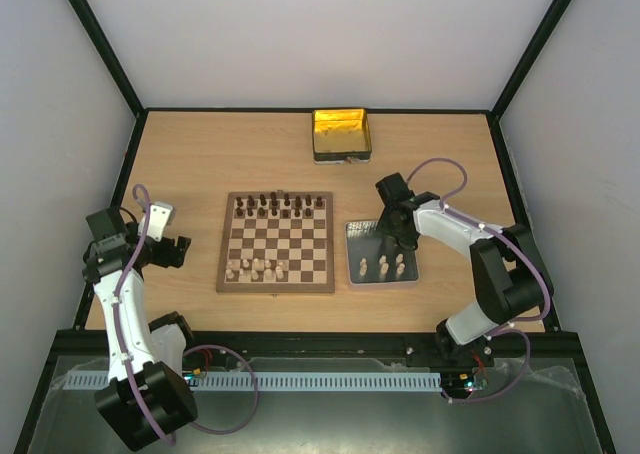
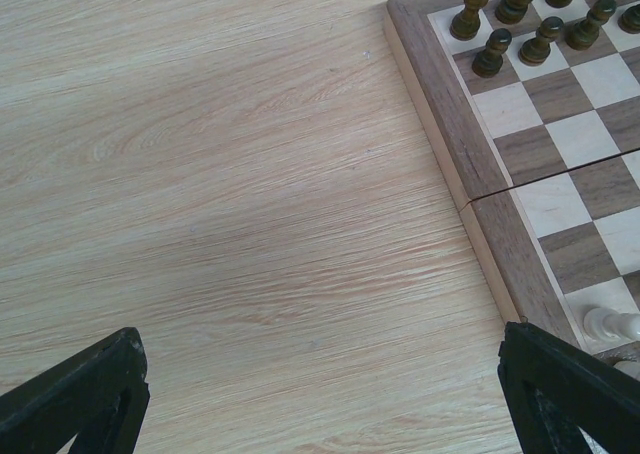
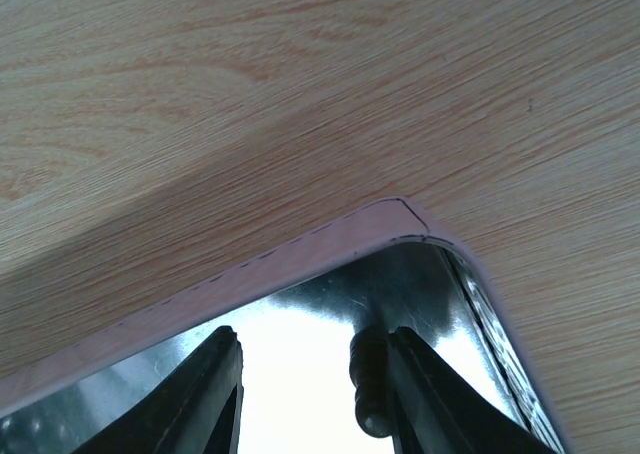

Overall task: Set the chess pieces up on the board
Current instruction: Pick up the chess piece from the storage box.

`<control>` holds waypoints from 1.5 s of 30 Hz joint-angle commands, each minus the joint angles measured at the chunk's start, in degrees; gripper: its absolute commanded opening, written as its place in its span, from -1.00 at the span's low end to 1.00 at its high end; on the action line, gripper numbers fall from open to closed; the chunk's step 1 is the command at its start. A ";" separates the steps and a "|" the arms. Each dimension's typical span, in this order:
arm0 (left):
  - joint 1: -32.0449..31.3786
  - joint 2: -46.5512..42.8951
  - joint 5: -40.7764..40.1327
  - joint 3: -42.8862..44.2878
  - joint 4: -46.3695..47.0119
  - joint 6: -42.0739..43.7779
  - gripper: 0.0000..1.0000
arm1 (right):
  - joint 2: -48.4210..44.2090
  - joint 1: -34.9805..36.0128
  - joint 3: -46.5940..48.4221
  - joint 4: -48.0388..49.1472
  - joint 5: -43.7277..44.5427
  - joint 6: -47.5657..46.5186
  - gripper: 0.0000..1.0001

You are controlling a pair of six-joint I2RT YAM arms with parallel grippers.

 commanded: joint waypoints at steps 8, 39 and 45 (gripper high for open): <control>0.47 -0.29 -0.09 -0.67 0.21 -0.26 0.90 | -2.34 -0.36 -2.53 -0.46 1.37 0.49 -0.25; 0.51 -0.35 -0.14 -0.72 0.32 -0.27 0.91 | -3.76 -0.45 -3.23 -0.57 1.82 -0.38 -0.56; 0.47 -0.25 0.03 -0.62 0.18 -0.15 0.91 | -3.16 -0.45 -2.10 -1.08 1.45 -0.64 -0.77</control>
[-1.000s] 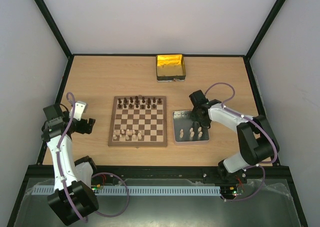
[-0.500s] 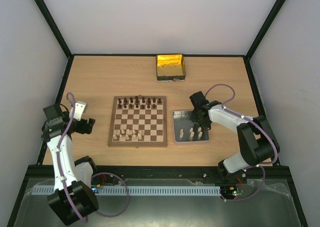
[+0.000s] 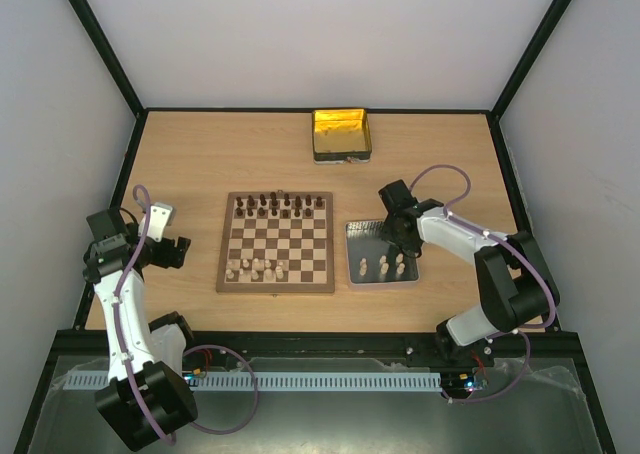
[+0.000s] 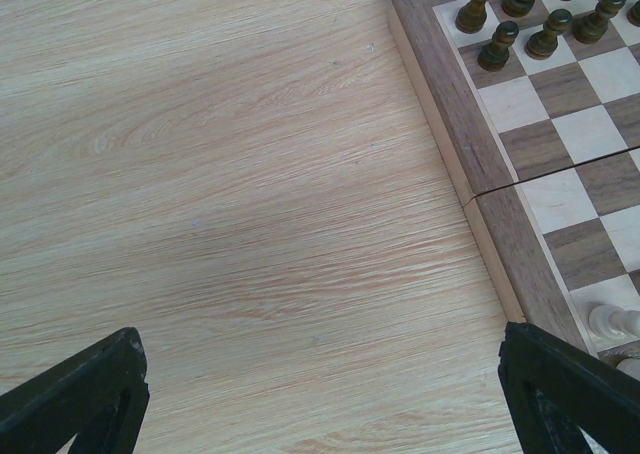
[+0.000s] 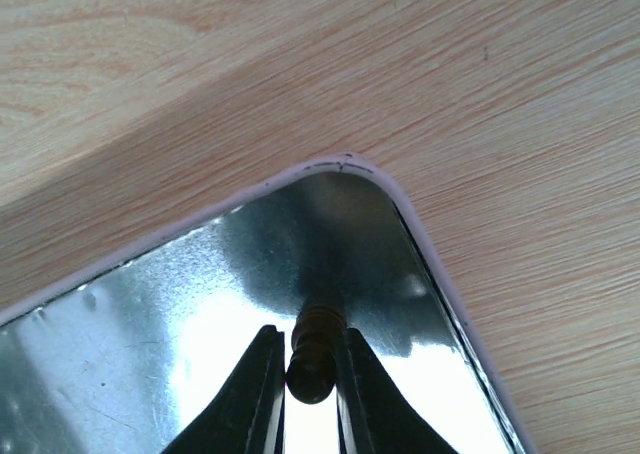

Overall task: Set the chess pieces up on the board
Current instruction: Pick up the chess piece from the storage box.

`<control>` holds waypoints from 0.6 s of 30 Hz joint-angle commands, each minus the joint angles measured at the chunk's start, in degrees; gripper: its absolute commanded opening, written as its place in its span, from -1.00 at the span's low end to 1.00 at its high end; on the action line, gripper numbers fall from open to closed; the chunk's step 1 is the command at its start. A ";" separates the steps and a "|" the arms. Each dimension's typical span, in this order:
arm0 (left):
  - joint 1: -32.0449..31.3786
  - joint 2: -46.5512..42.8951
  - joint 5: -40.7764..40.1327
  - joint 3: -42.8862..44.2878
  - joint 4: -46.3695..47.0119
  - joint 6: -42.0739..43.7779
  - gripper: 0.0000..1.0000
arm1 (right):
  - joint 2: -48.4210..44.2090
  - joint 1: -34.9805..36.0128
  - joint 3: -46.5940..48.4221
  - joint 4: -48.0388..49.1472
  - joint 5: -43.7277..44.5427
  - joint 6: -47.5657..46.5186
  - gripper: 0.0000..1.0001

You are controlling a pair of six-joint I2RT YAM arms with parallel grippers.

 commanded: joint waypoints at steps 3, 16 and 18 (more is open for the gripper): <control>0.41 -0.31 0.64 -0.31 0.15 0.04 0.91 | 0.00 -0.30 2.57 -1.64 0.82 -0.42 -0.81; 0.41 -0.05 1.05 -0.29 -0.16 0.46 0.91 | 0.98 1.53 11.71 -5.49 -1.65 -1.47 -0.90; 0.40 -0.07 1.06 -0.23 -0.12 0.46 0.90 | 2.17 3.75 14.90 -6.67 -1.14 -1.25 -0.90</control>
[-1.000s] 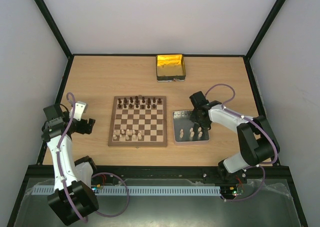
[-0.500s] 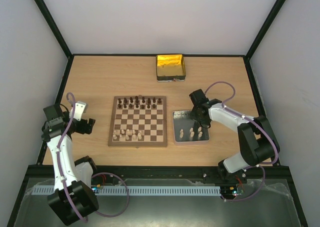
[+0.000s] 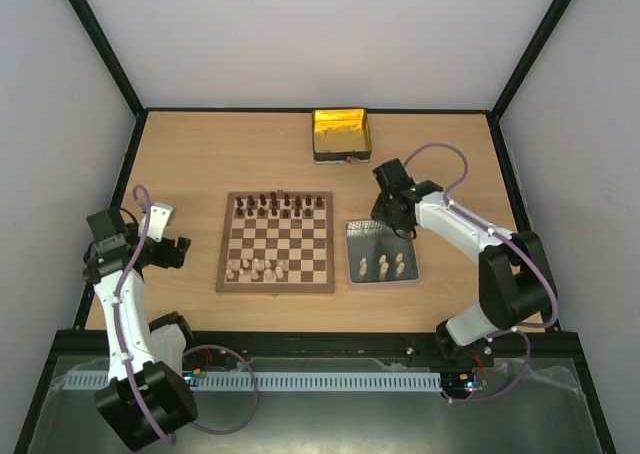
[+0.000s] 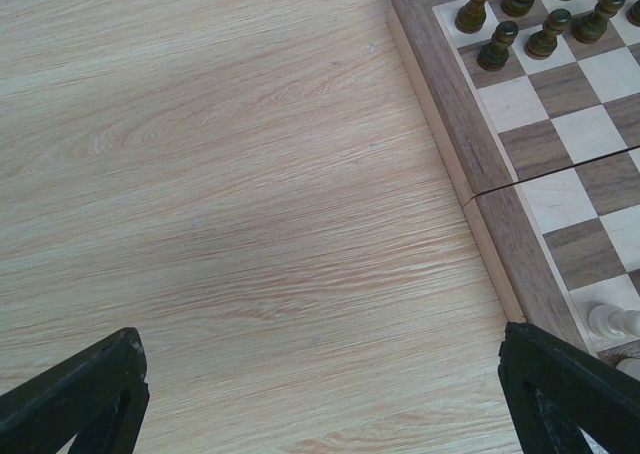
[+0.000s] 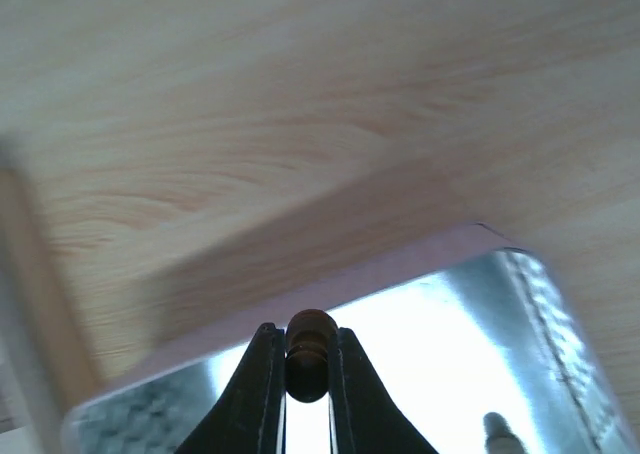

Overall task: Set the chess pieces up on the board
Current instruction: Pick up the chess piece from the storage box, then place the chess piece on the chessboard.

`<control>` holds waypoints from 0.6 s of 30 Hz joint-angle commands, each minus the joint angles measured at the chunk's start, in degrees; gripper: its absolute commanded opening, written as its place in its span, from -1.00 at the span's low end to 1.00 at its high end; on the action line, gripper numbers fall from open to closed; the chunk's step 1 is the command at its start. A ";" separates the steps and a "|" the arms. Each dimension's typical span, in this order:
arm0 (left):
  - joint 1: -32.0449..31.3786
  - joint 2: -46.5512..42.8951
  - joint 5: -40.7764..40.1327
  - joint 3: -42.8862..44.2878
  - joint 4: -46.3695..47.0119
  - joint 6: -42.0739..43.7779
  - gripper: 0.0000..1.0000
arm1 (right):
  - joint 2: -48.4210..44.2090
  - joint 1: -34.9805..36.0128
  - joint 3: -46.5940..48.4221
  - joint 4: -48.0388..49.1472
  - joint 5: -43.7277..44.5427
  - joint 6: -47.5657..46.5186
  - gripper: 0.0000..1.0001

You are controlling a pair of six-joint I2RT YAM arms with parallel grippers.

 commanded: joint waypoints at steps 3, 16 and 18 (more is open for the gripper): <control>0.40 -0.11 0.94 -0.34 -0.09 0.34 0.91 | 4.42 7.03 10.85 -4.39 0.69 0.22 -0.90; 0.40 -0.23 0.75 -0.30 0.07 0.08 0.91 | 17.88 15.51 23.91 -4.42 0.47 1.44 -0.90; 0.41 -0.22 0.76 -0.33 0.04 0.14 0.91 | 19.27 15.90 25.30 -4.47 0.77 1.38 -0.90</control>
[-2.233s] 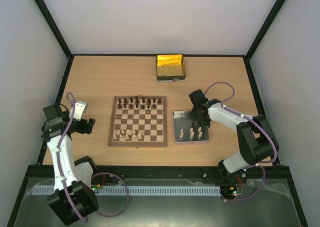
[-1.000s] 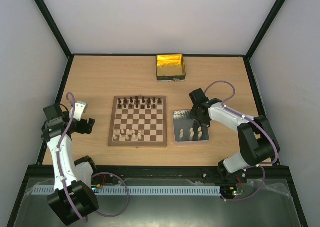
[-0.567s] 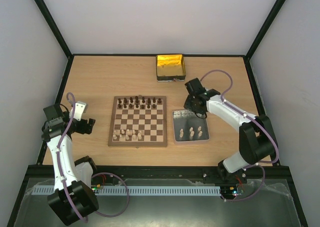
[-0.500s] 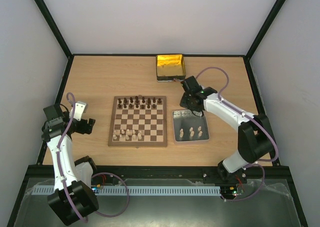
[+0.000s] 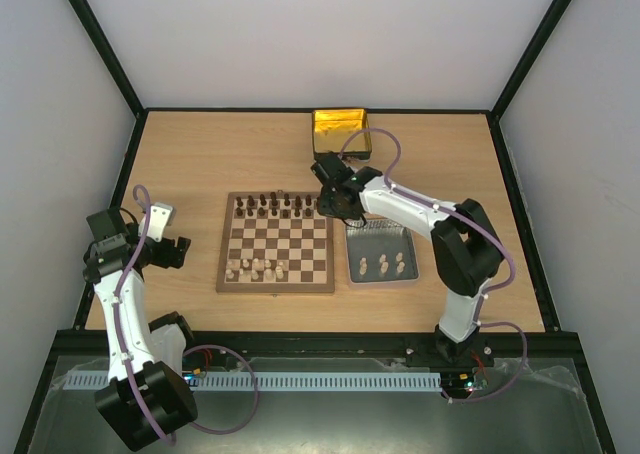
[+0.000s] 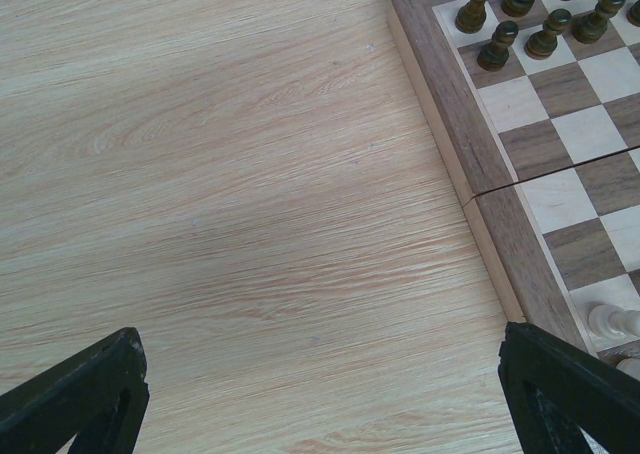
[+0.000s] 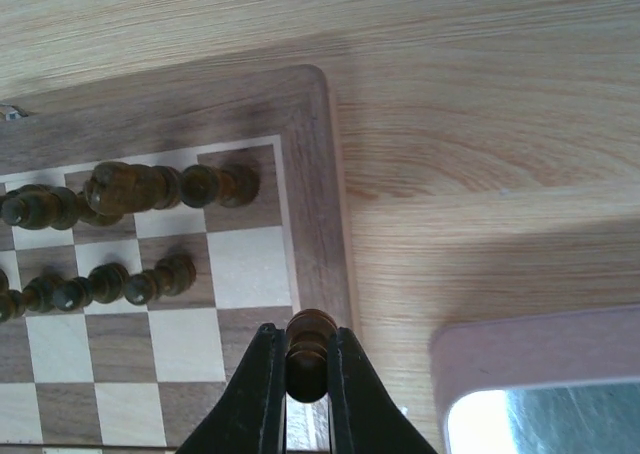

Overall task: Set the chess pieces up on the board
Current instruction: Place the chess piece on the chessboard.

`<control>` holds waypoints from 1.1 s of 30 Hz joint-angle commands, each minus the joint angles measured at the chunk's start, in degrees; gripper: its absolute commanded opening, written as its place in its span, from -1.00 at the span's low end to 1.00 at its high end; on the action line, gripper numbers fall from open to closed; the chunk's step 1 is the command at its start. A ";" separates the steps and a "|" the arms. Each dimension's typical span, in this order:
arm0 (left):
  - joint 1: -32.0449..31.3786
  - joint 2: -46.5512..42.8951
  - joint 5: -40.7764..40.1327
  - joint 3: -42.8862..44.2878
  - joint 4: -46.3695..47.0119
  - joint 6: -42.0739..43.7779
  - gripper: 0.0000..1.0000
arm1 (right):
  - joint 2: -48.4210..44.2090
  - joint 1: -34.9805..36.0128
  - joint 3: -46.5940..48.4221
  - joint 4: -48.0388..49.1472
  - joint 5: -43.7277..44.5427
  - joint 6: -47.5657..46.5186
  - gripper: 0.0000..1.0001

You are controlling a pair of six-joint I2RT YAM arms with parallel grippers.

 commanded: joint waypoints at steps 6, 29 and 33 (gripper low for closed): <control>0.44 -0.27 0.64 -0.32 0.08 0.06 0.91 | 5.05 1.42 5.85 -2.01 0.19 0.57 -0.90; 0.40 -0.03 0.77 -0.36 0.08 0.25 0.92 | 9.68 2.54 9.03 -1.93 -0.70 0.43 -0.89; 0.42 -0.19 0.76 -0.37 0.08 0.16 0.92 | 10.17 2.52 9.08 -1.88 -0.57 0.43 -0.89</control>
